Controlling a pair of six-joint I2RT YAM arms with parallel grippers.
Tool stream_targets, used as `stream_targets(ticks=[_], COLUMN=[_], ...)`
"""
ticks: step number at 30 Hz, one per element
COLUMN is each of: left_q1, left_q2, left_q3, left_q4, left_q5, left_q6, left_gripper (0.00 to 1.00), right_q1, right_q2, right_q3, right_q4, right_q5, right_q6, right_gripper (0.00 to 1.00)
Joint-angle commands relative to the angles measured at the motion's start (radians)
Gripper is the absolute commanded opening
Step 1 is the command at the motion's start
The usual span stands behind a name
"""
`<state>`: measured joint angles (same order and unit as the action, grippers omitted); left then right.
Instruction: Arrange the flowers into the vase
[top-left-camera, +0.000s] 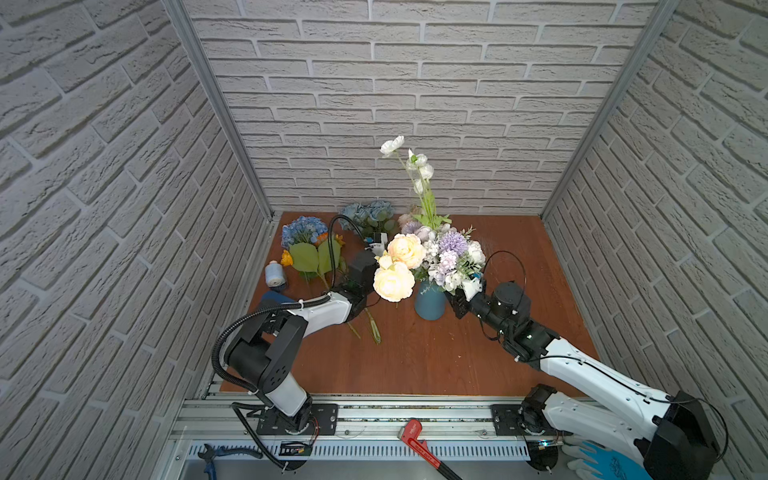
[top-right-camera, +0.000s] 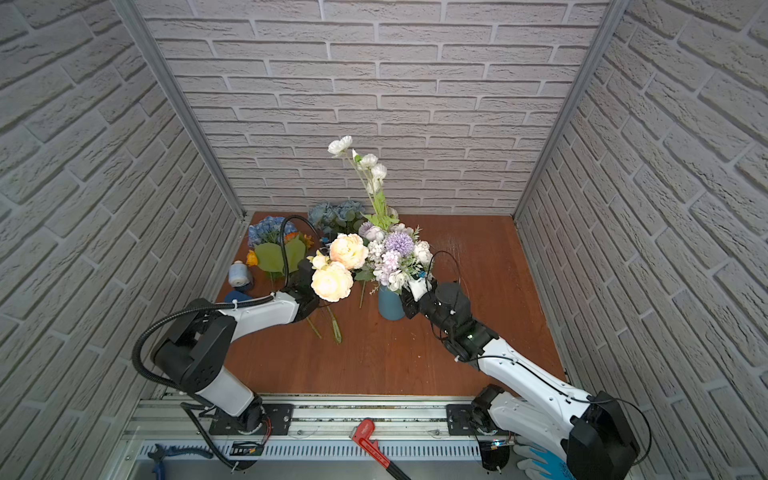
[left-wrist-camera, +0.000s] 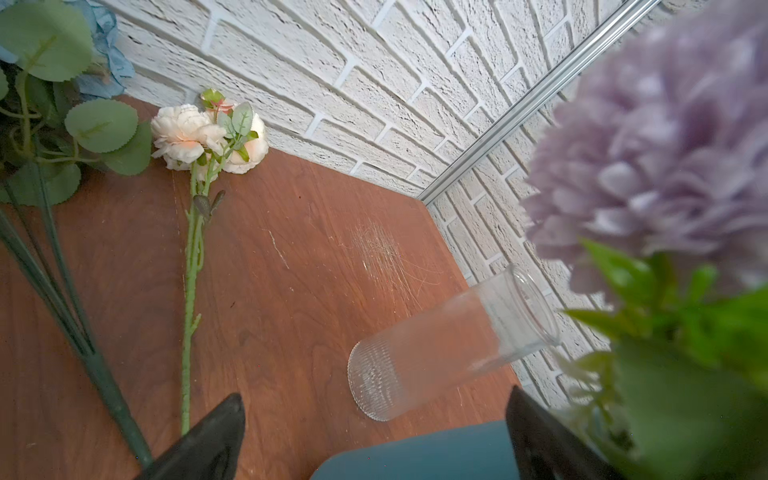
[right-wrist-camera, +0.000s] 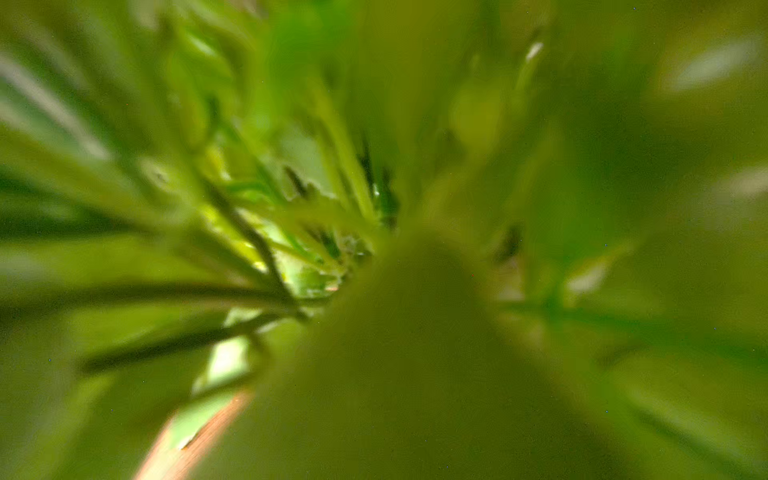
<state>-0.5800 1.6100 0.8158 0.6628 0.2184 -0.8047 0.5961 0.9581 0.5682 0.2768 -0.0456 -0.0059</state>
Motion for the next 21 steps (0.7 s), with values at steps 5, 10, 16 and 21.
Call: stream_targets(ticks=[5, 10, 16, 21], left_q1=[-0.002, -0.001, -0.002, -0.001], left_q2=[-0.030, -0.027, -0.041, -0.051], left_q3=[-0.001, -0.001, -0.013, -0.024], left_q4=[0.040, 0.050, 0.047, 0.043], left_q5=[0.001, 0.004, -0.003, -0.010], left_q6=[0.018, 0.010, 0.011, 0.017], left_gripper=[0.97, 0.97, 0.97, 0.97], right_q1=[0.008, 0.007, 0.007, 0.008], right_q2=[-0.111, -0.072, 0.031, 0.059], right_q3=[0.050, 0.055, 0.058, 0.068], right_q4=[-0.056, 0.021, 0.177, 0.207], right_q5=[0.005, 0.000, -0.021, -0.027], right_q6=[0.013, -0.008, -0.005, 0.002], right_gripper=[0.41, 0.43, 0.40, 0.12])
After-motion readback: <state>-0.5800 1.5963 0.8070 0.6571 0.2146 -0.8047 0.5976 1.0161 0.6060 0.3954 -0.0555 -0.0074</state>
